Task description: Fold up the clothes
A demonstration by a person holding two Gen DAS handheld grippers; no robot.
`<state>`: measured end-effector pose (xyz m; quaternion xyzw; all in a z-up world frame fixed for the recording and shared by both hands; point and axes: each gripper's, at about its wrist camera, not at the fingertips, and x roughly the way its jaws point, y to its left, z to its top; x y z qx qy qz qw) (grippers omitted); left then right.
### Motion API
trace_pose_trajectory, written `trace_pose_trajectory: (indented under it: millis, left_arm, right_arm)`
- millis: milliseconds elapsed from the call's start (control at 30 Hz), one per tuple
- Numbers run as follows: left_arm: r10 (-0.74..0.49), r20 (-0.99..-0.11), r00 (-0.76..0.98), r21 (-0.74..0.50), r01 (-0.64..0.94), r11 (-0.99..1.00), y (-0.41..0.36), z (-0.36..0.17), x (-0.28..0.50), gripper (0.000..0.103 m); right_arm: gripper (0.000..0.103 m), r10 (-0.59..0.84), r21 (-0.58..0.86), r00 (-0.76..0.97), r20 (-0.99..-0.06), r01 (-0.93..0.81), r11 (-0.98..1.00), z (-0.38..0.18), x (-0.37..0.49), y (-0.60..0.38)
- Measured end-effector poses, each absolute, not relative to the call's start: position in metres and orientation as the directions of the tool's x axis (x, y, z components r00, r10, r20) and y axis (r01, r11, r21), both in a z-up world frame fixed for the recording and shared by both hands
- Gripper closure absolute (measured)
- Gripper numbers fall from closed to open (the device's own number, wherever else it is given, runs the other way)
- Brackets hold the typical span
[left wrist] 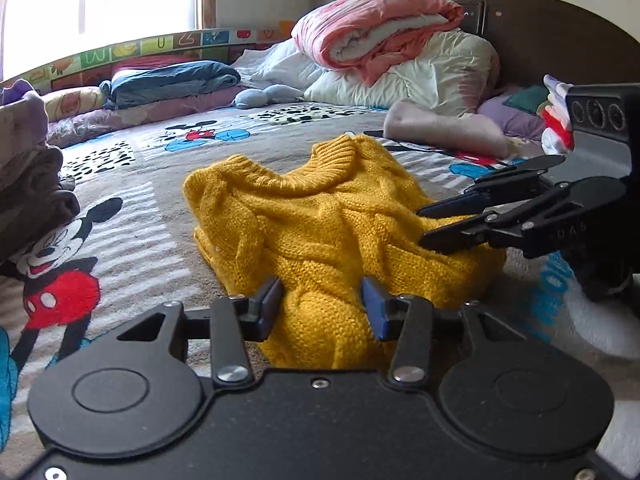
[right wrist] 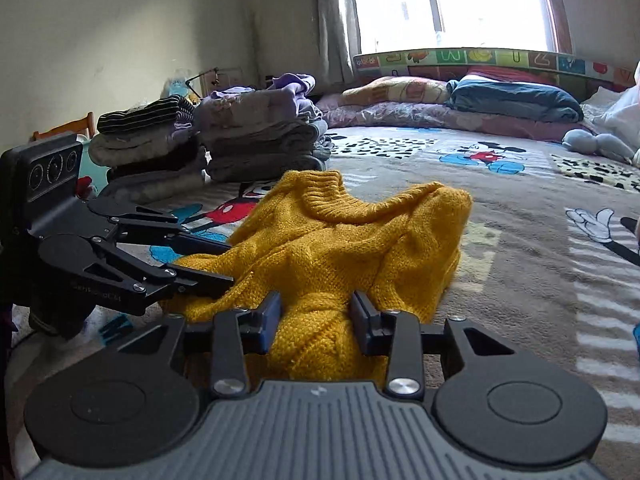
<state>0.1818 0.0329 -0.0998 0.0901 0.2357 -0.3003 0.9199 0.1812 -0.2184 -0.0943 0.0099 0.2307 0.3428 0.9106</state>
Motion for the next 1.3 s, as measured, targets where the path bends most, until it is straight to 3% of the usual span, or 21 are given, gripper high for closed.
trace_pose_trajectory:
  millis: [167, 300, 333, 400, 567, 800, 933, 1300]
  left_arm:
    - [-0.536, -0.497, 0.682, -0.015, 0.611, 0.792, 0.04, -0.084, 0.181, 0.059]
    - [-0.538, -0.411, 0.736, 0.011, 0.594, 0.805, 0.04, -0.058, 0.184, 0.059]
    - [-0.544, -0.394, 0.741, 0.012, 0.596, 0.803, 0.039, -0.053, 0.192, 0.058]
    - [-0.549, -0.364, 0.752, 0.028, 0.598, 0.801, 0.034, -0.044, 0.21, 0.042]
    - [-0.605, -0.342, 0.719, -0.013, 0.64, 0.768, 0.035, -0.053, 0.245, 0.038]
    - [-0.599, -0.432, 0.674, -0.037, 0.65, 0.759, 0.038, -0.086, 0.263, 0.038]
    - [-0.599, -0.435, 0.672, -0.044, 0.648, 0.76, 0.039, -0.094, 0.262, 0.038]
    - [-0.569, -0.473, 0.672, -0.052, 0.624, 0.78, 0.035, -0.1, 0.264, 0.036]
  right_arm:
    - [0.062, 0.655, 0.178, 0.64, -0.402, -0.647, 0.742, -0.08, 0.173, -0.224]
    - [0.063, 0.649, 0.154, 0.687, -0.326, -0.639, 0.753, -0.06, 0.173, -0.235]
    - [0.06, 0.641, 0.129, 0.696, -0.322, -0.639, 0.758, -0.057, 0.179, -0.232]
    - [0.042, 0.627, 0.079, 0.712, -0.316, -0.638, 0.766, -0.052, 0.19, -0.225]
    - [0.034, 0.627, 0.053, 0.712, -0.316, -0.647, 0.761, -0.054, 0.22, -0.22]
    - [0.03, 0.677, 0.217, 0.651, -0.342, -0.646, 0.732, -0.081, 0.257, -0.231]
    - [0.029, 0.708, 0.324, 0.61, -0.356, -0.63, 0.706, -0.093, 0.268, -0.238]
    - [0.028, 0.706, 0.345, 0.573, -0.415, -0.619, 0.705, -0.104, 0.273, -0.229]
